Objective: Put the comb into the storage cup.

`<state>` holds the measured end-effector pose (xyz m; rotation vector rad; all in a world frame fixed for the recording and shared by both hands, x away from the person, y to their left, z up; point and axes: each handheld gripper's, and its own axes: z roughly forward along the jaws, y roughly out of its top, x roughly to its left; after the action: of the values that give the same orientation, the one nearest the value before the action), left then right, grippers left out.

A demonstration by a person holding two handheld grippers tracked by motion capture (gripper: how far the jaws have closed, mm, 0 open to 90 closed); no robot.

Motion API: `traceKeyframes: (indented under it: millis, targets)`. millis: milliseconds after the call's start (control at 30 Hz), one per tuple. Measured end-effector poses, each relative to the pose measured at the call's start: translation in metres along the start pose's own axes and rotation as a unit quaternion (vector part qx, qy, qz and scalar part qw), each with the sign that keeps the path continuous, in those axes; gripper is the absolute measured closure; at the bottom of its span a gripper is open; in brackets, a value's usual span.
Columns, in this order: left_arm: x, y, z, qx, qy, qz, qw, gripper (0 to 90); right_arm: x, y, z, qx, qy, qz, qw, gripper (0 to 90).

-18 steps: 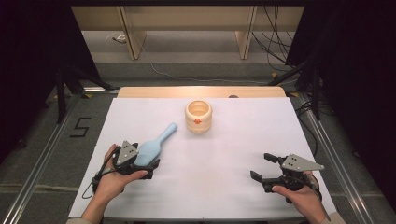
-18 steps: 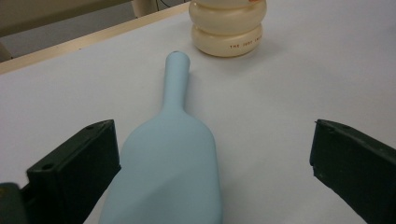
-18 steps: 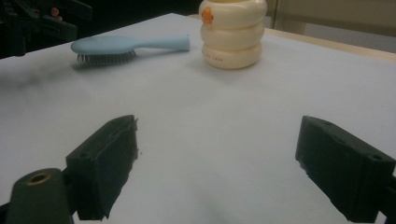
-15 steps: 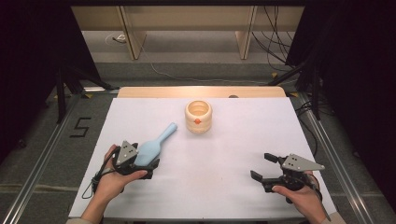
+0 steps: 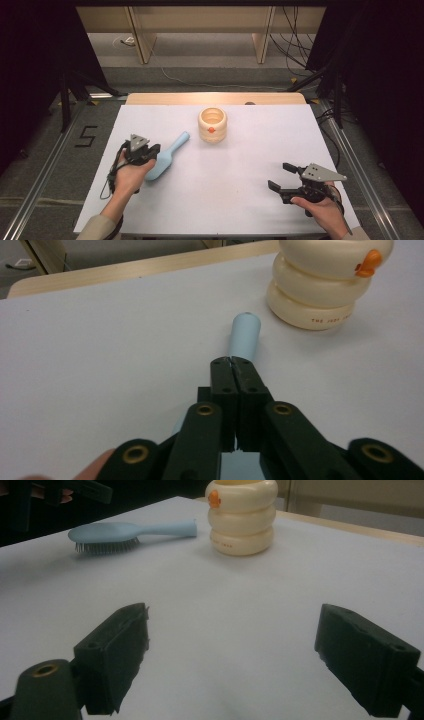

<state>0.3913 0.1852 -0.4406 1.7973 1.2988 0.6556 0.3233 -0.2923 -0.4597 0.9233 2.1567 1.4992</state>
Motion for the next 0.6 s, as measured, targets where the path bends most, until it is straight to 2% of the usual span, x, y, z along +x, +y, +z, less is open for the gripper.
traceKeyframes:
  millis: [67,100,200,233,333,400,433,467,600]
  targets:
    - [-0.003,0.012,0.015,0.019,0.003,-0.004,0.9998,89.8,0.0,0.0,0.0,0.001,0.0,0.001,1.0,14.9]
    - [-0.005,0.022,0.032,0.043,0.011,-0.006,0.999,89.8,0.0,0.0,0.0,0.002,0.0,0.002,1.0,15.0]
    - [-0.005,0.032,0.055,0.072,0.024,-0.008,0.9971,89.9,0.0,-0.001,0.0,0.001,0.001,0.001,1.0,15.0]
    - [-0.005,0.032,0.055,0.072,0.024,-0.008,0.9971,89.9,0.0,-0.001,0.0,0.001,0.002,0.001,1.0,15.0]
    - [-0.006,0.039,0.074,0.096,0.034,-0.016,0.9947,89.9,-0.001,-0.001,-0.001,0.001,0.002,0.001,1.0,15.0]
    - [-0.007,0.041,0.086,0.116,0.034,-0.023,0.9924,89.9,-0.001,-0.001,-0.001,0.001,0.003,0.002,1.0,15.1]
    - [-0.008,0.041,0.096,0.132,0.035,-0.03,0.9902,89.9,-0.001,-0.001,-0.001,0.001,0.003,0.002,1.0,15.1]
    - [-0.008,0.041,0.096,0.132,0.035,-0.03,0.9902,89.9,0.0,-0.001,-0.001,0.002,0.004,0.002,1.0,15.1]
    - [-0.007,0.042,0.109,0.152,0.04,-0.051,0.9863,89.9,0.0,-0.001,-0.001,0.002,0.004,0.0,1.0,15.1]
